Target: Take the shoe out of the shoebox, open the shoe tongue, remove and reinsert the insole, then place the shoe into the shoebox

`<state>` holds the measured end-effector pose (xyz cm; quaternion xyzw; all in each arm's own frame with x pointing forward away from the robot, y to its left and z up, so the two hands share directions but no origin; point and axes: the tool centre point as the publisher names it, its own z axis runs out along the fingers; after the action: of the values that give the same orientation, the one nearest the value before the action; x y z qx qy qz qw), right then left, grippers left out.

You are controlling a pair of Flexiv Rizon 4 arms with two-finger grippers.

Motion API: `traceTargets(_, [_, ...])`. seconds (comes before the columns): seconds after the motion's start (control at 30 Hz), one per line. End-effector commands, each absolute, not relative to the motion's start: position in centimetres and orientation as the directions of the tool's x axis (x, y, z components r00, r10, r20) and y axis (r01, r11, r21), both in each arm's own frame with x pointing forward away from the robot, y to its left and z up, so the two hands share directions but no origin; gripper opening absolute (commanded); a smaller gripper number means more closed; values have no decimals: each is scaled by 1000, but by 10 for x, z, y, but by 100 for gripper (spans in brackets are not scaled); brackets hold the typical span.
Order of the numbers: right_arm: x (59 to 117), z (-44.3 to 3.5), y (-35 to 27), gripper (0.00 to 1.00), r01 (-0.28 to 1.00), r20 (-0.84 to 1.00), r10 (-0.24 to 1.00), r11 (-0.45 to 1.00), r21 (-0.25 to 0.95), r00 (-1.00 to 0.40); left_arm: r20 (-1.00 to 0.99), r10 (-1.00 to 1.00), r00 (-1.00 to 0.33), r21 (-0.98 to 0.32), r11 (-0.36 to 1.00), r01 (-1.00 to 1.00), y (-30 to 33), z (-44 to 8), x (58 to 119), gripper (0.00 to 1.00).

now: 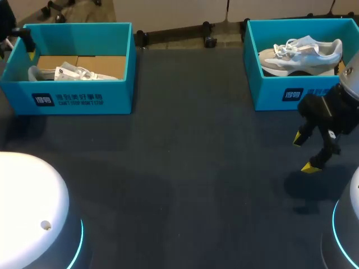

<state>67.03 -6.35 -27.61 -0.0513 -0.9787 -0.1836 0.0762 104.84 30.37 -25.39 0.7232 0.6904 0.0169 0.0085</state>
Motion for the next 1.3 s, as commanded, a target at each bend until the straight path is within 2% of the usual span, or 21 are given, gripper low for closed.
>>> traceTargets(0.03, [670,-277,-63,100,129,168,73,928,349,-983,24,998,62,42,-63,997,303,-227,1017,100])
traceTargets(0.43, [670,-277,-63,100,129,168,73,928,349,-983,35,997,68,2,-68,998,311,-208,971,100])
traceTargets(0.6, [670,-277,-63,100,129,168,73,928,349,-983,33,995,97,32,-98,995,306,-206,955,100])
traceTargets(1.03, [670,-277,-63,100,129,168,73,928,349,-983,33,995,97,32,-98,995,306,-206,955,100])
traceTargets(1.17, [688,-267,-66,100,105,171,53,945,311,-984,33,995,97,32,-98,995,306,-206,955,100])
traceTargets(1.3, [705,-260,-72,100,133,179,84,951,280,-980,33,995,97,32,-98,995,306,-206,955,100])
